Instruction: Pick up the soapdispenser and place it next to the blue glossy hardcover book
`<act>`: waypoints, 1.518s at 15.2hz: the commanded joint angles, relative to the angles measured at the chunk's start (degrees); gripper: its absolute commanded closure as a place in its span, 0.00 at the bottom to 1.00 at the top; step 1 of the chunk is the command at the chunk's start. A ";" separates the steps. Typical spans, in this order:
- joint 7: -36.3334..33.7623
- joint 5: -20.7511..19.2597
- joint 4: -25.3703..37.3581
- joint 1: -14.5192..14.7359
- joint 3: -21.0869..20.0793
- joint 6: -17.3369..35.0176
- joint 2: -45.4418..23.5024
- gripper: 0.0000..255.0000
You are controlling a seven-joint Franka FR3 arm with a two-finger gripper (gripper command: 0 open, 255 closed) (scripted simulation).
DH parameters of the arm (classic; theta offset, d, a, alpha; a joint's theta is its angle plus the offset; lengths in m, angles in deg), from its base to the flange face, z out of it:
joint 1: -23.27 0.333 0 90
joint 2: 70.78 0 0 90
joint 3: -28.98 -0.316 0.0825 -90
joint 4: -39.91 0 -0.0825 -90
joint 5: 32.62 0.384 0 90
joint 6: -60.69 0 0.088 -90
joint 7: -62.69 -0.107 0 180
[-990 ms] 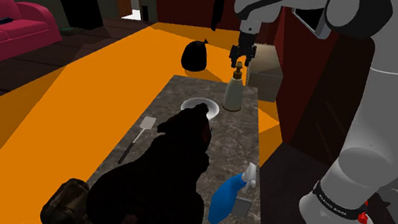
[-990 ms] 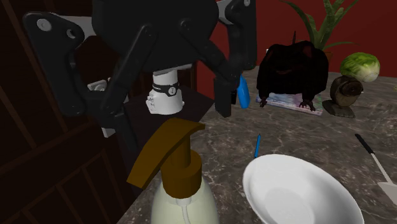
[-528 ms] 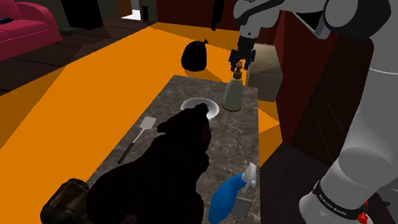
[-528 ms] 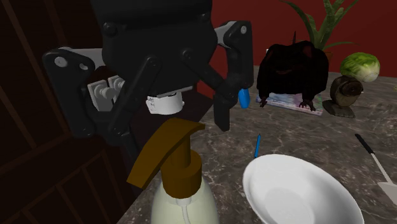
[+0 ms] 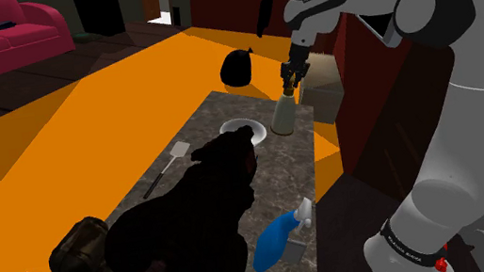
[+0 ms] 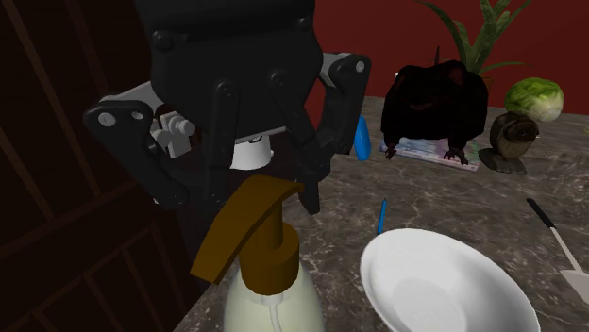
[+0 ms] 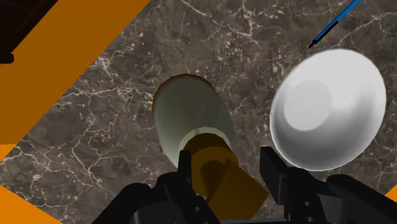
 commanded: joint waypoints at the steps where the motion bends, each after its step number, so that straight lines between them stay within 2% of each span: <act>1: 0.00 0.00 -0.03 0.01 -0.01 -0.02 -0.06 1.00; 5: 0.01 0.00 -0.08 0.01 -0.01 0.00 -0.03 1.00; 23: -1.93 -1.19 11.46 -0.33 0.43 -13.06 1.73 1.00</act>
